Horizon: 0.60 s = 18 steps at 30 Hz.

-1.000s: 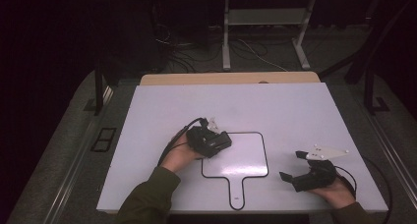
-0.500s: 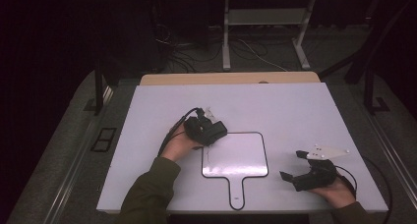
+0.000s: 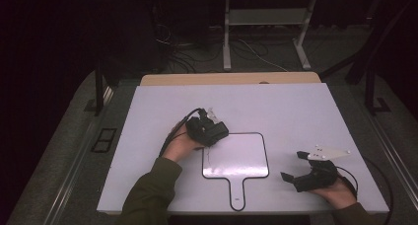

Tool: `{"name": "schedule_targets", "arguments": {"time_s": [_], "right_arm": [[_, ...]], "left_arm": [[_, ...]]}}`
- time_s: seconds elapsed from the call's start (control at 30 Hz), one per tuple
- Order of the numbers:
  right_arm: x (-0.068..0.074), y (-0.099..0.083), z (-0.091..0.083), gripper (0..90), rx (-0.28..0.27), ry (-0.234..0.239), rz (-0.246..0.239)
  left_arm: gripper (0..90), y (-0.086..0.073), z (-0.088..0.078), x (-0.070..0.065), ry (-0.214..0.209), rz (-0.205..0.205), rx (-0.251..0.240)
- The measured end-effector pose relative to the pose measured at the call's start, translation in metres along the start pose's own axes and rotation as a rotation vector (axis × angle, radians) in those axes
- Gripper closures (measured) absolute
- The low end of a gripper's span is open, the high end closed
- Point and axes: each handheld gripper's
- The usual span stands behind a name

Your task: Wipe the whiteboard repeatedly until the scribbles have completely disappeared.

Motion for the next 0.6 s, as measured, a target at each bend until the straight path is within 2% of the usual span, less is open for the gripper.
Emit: {"name": "schedule_targets", "arguments": {"time_s": [0.07,0.17,0.33,0.37,0.43,0.47,0.53,0.6], "right_arm": [[0.000,0.000,0.000,0.0,-0.002,0.001,-0.002],[0.000,0.000,0.000,0.0,0.000,0.000,0.000],[0.000,0.000,0.000,0.0,0.002,0.001,0.001],[0.000,0.000,0.000,0.0,0.003,0.001,0.000],[0.000,0.000,0.000,0.0,0.003,0.001,-0.001],[0.000,0.000,0.000,0.0,0.004,0.001,-0.002],[0.000,0.000,0.000,0.0,0.005,0.001,-0.003],[0.000,0.000,0.000,0.0,0.001,0.001,-0.001]], "left_arm": [[39.4,0.000,0.000,0.004,0.023,-0.004,0.007],[39.4,0.000,0.000,0.005,0.025,-0.004,0.012],[39.4,0.002,-0.002,-0.006,-0.006,0.038,0.023],[39.4,0.002,-0.002,-0.010,-0.012,0.018,0.018],[39.4,0.003,-0.002,-0.010,0.004,0.033,0.023],[39.4,0.003,-0.002,-0.007,0.018,0.053,0.029],[39.4,0.002,-0.001,-0.003,0.035,0.022,0.021],[39.4,0.002,0.000,0.003,0.051,0.018,0.029]]}}
Point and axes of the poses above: each handheld gripper's, and its own axes: z roughly forward along the jaws, y roughly out of its top, x roughly to its left, and after that the axes turned 5 degrees about z, right-handed
